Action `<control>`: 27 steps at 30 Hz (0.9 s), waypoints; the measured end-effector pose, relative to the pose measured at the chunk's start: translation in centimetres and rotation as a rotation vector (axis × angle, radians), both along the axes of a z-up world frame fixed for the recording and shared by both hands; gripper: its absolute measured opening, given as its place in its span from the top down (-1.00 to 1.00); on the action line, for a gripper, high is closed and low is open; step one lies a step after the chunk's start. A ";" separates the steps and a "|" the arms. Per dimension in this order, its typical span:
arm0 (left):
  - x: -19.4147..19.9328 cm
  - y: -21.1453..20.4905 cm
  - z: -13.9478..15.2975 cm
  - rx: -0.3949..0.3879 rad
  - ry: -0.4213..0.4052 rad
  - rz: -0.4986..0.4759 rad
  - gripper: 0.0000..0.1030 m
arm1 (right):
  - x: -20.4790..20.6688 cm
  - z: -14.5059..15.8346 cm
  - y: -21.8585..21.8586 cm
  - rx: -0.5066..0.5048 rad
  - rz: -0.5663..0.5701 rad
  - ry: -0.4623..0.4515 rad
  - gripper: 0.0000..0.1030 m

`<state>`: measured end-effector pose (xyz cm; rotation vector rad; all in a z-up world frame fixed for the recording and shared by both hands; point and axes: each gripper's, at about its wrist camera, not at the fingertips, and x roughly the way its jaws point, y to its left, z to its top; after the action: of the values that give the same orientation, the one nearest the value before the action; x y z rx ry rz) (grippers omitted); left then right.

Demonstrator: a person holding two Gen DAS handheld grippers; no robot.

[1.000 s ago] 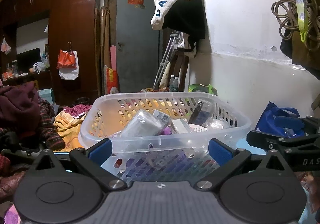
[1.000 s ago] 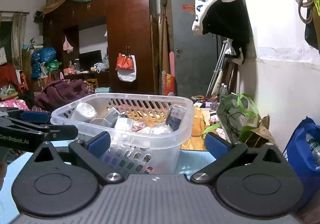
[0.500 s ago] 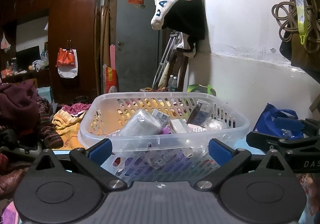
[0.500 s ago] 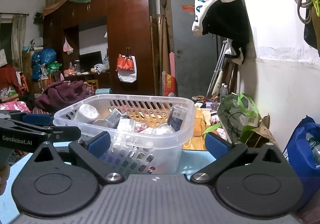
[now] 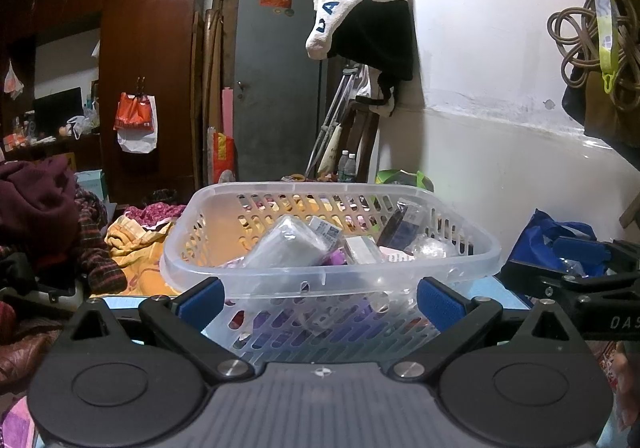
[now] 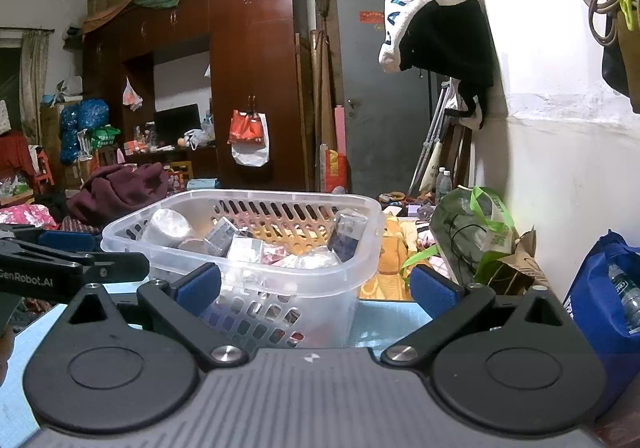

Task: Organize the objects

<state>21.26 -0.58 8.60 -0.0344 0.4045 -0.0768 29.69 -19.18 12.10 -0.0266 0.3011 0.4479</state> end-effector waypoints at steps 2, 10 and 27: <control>0.0 0.0 0.0 -0.003 -0.001 0.001 -1.00 | -0.1 0.0 0.0 0.001 0.003 -0.002 -1.00; 0.1 0.3 0.0 -0.010 0.000 0.006 -1.00 | -0.1 0.0 -0.1 -0.004 0.003 -0.005 -1.00; 0.0 0.7 -0.2 -0.018 0.004 0.008 -1.00 | -0.1 -0.2 0.0 -0.009 0.004 -0.001 -1.00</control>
<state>21.25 0.15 8.42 -0.0540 0.4074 -0.0725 29.62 -19.14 11.91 -0.0359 0.3018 0.4505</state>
